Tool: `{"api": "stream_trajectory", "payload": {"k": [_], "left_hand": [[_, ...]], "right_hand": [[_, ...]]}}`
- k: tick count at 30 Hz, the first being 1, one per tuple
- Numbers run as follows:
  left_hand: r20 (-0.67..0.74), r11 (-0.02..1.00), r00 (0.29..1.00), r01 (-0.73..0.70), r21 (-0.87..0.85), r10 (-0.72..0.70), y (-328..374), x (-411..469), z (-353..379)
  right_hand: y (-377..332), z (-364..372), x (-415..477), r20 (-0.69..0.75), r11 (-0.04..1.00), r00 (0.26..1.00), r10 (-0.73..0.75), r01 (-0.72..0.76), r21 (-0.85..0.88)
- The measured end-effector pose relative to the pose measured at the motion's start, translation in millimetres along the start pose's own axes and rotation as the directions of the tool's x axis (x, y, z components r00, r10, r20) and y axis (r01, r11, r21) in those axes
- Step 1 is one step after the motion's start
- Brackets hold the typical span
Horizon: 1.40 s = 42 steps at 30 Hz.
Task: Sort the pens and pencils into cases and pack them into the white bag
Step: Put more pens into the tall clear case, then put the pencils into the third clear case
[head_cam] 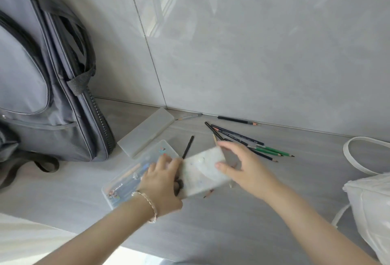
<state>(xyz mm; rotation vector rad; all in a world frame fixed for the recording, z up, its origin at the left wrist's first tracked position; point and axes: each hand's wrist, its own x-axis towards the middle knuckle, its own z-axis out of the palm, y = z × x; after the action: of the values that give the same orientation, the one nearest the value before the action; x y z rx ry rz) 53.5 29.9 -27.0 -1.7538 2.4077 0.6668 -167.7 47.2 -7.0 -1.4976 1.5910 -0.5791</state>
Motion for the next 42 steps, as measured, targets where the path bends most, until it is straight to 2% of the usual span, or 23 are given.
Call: {"api": "stream_trajectory", "payload": {"k": [1, 3, 6, 9, 12, 14, 15, 17, 18, 23, 25, 27, 29, 32, 34, 35, 36, 37, 38, 39, 40, 41, 42], "left_hand": [[0.053, 0.994, 0.996, 0.076, -0.081, -0.072, -10, 6, -7], [0.127, 0.945, 0.972, 0.224, -0.239, -0.198, -41, 20, -21], [0.257, 0.880, 0.907, 0.398, -0.261, -0.334, -83, 31, -36], [0.287, 0.865, 0.877, 0.452, -0.218, -0.386, -115, 37, -32], [0.338, 0.780, 0.863, 0.491, -0.388, -0.375, -116, 47, -39], [0.264, 0.683, 0.856, 0.514, -0.519, -0.444, -111, 62, -49], [0.200, 0.678, 0.855, 0.505, -0.534, -0.479, -107, 72, -53], [0.034, 0.823, 0.882, 0.452, -0.343, -0.470, -106, 97, -53], [0.007, 0.855, 0.891, 0.439, -0.276, -0.455, -101, 107, -54], [0.164, 0.826, 0.859, 0.511, -0.238, -0.484, -79, 154, -50], [0.239, 0.829, 0.830, 0.542, -0.137, -0.503, -71, 164, -46], [0.221, 0.842, 0.820, 0.538, 0.018, -0.528, -68, 172, -38], [0.116, 0.861, 0.857, 0.485, 0.153, -0.503, -62, 177, -34], [-0.027, 0.879, 0.947, 0.308, 0.363, -0.321, -48, 173, -42], [-0.171, 0.902, 0.982, 0.148, 0.405, -0.084, -37, 162, -52], [-0.274, 0.920, 0.960, 0.055, 0.388, 0.058, -29, 154, -57], [-0.384, 0.933, 0.905, -0.039, 0.359, 0.185, -19, 144, -62], [-0.502, 0.942, 0.823, -0.111, 0.317, 0.266, -9, 133, -65], [-0.574, 0.958, 0.772, -0.165, 0.235, 0.274, 5, 119, -70], [-0.559, 0.979, 0.806, -0.191, 0.069, 0.197, 20, 106, -74], [-0.484, 0.974, 0.872, -0.170, -0.152, 0.077, 34, 92, -77], [-0.349, 0.919, 0.937, -0.115, -0.376, -0.025, 46, 82, -77], [-0.204, 0.817, 0.975, -0.051, -0.574, -0.083, 56, 74, -75]], "right_hand": [[0, 1, 1, -0.055, 0.999, 0.998, 0.004, -0.002, 0.049], [2, 4, 4, -0.066, 0.993, 0.997, 0.044, -0.036, 0.115], [9, 9, 4, 0.000, 0.995, 0.999, 0.041, -0.041, 0.089], [11, 16, 2, 0.087, 0.997, 0.995, 0.048, -0.052, 0.053], [10, 23, 3, 0.128, 0.996, 0.990, 0.061, -0.069, 0.061], [8, 26, 4, 0.135, 0.993, 0.988, 0.069, -0.081, 0.085], [7, 27, 4, 0.137, 0.993, 0.988, 0.067, -0.080, 0.090], [7, 26, 5, 0.140, 0.994, 0.988, 0.070, -0.081, 0.074], [8, 26, 6, 0.143, 0.995, 0.987, 0.076, -0.085, 0.059], [18, 19, 15, 0.130, 0.989, 0.981, 0.147, -0.150, 0.015], [21, 17, 18, 0.116, 0.985, 0.979, 0.169, -0.172, 0.018], [22, 17, 19, 0.107, 0.984, 0.979, 0.174, -0.178, 0.027], [23, 17, 21, 0.105, 0.983, 0.979, 0.175, -0.179, 0.034], [25, 12, 21, 0.099, 0.981, 0.978, 0.183, -0.188, 0.046], [26, 7, 21, 0.082, 0.981, 0.979, 0.185, -0.189, 0.042], [26, 4, 21, 0.071, 0.982, 0.981, 0.182, -0.185, 0.041], [24, 3, 21, 0.060, 0.984, 0.983, 0.172, -0.174, 0.039], [22, 1, 21, 0.041, 0.986, 0.987, 0.158, -0.159, 0.044], [18, 0, 21, 0.011, 0.988, 0.990, 0.141, -0.142, 0.066], [13, 0, 21, -0.027, 0.986, 0.992, 0.127, -0.123, 0.115], [6, -1, 19, -0.063, 0.978, 0.991, 0.116, -0.103, 0.182], [0, -1, 17, -0.080, 0.964, 0.991, 0.109, -0.086, 0.251], [-7, -1, 14, -0.072, 0.949, 0.993, 0.096, -0.069, 0.307]]}}
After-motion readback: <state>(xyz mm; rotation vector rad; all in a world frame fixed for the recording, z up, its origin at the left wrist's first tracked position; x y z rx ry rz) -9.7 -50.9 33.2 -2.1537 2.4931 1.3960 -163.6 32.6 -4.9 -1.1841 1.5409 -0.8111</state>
